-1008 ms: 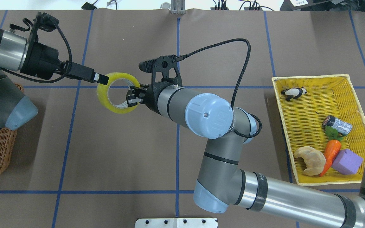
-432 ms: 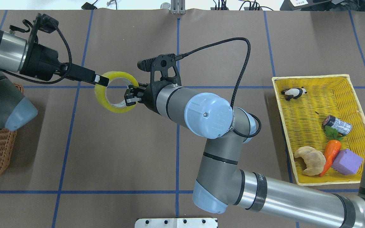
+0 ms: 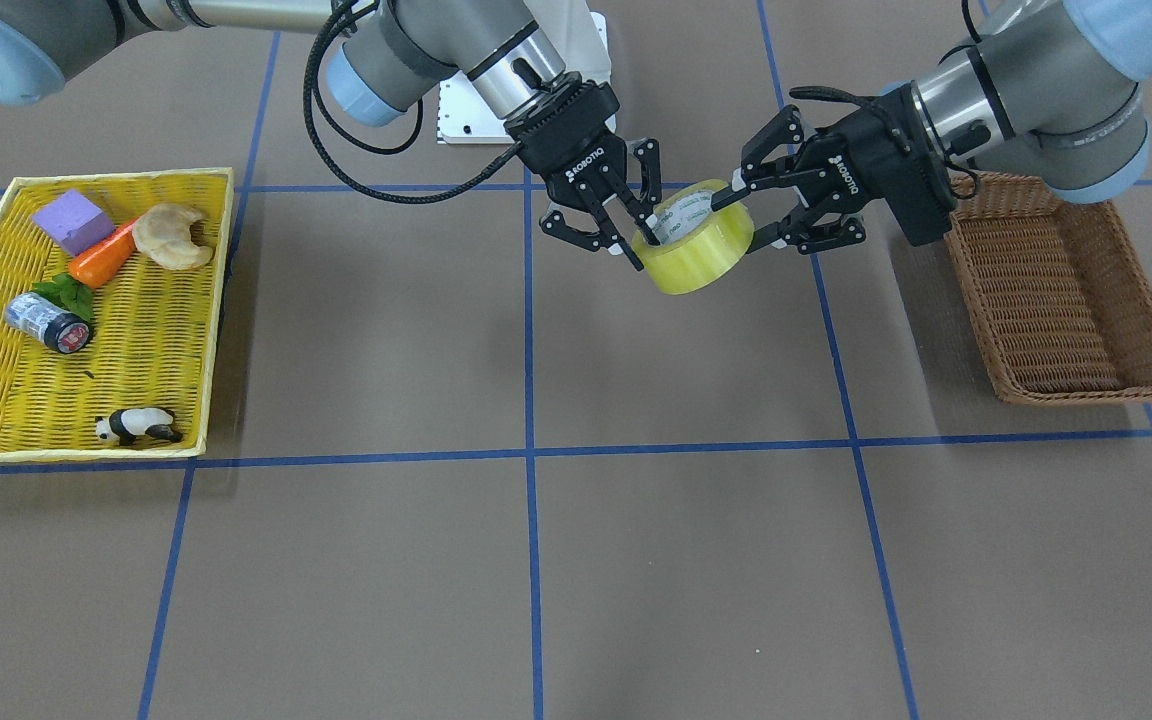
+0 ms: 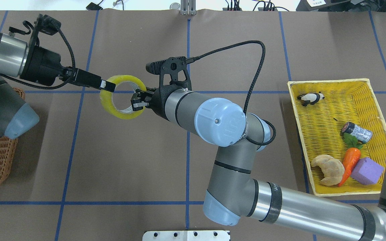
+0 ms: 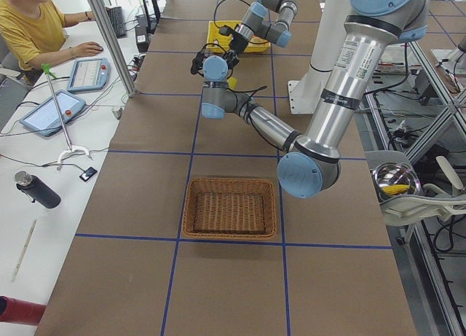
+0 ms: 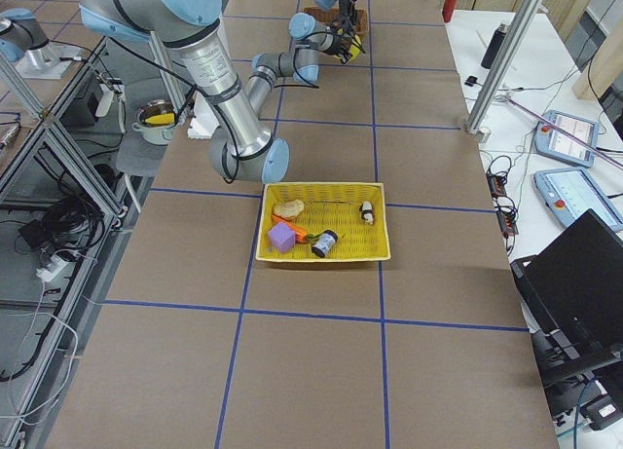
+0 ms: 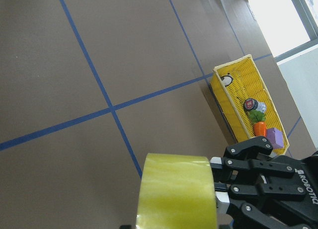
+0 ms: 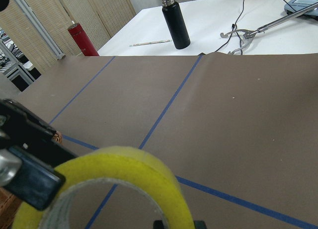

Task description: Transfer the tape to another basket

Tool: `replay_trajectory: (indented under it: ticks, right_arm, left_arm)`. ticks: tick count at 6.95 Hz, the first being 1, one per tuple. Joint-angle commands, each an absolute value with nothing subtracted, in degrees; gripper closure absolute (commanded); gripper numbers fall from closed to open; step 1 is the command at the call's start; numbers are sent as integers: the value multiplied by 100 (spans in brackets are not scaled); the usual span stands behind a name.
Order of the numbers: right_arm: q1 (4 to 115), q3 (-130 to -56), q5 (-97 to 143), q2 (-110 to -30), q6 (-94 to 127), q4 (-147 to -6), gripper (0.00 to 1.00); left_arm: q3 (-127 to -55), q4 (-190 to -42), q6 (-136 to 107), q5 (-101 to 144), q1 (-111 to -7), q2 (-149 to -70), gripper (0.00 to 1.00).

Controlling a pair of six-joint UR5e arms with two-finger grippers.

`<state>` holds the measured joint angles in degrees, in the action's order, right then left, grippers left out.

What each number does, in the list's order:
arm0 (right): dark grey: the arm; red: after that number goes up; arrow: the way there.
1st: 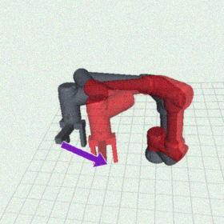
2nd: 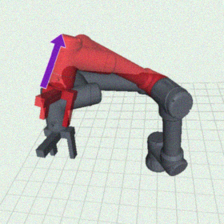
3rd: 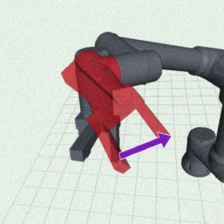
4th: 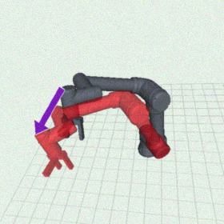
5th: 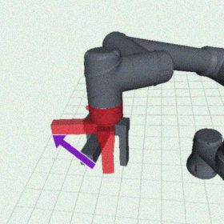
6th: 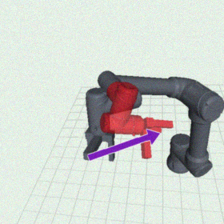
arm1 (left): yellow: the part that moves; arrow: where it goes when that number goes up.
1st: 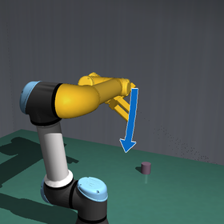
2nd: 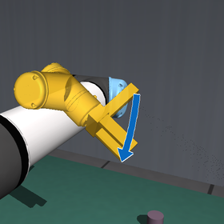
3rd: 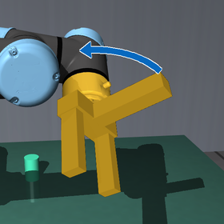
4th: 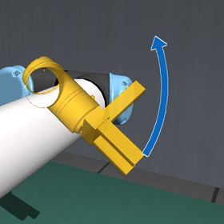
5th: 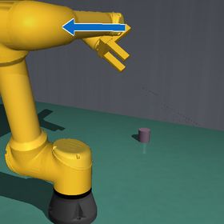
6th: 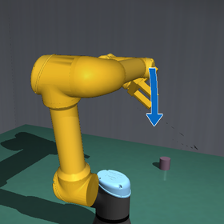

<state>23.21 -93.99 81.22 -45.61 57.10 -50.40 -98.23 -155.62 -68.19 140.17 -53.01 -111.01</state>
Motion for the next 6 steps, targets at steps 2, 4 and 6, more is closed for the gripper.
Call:
replay_trajectory:
  ticks: [2, 4, 6]
  right_arm:
    - [2320, -9422, 8016, -4517, 6003, -5027, 1]
    - [2320, -9771, 8051, -4744, 6012, -5027, 1]
    - [2329, -10159, 8068, -5158, 5968, -5027, 1]
  left_arm:
    - [-9809, -15645, -6829, 14019, -5273, -11092, 100]
    - [-9765, -15653, -6803, 14019, -5273, -11066, 100]
    - [-9747, -15653, -6803, 14019, -5273, -11039, 100]
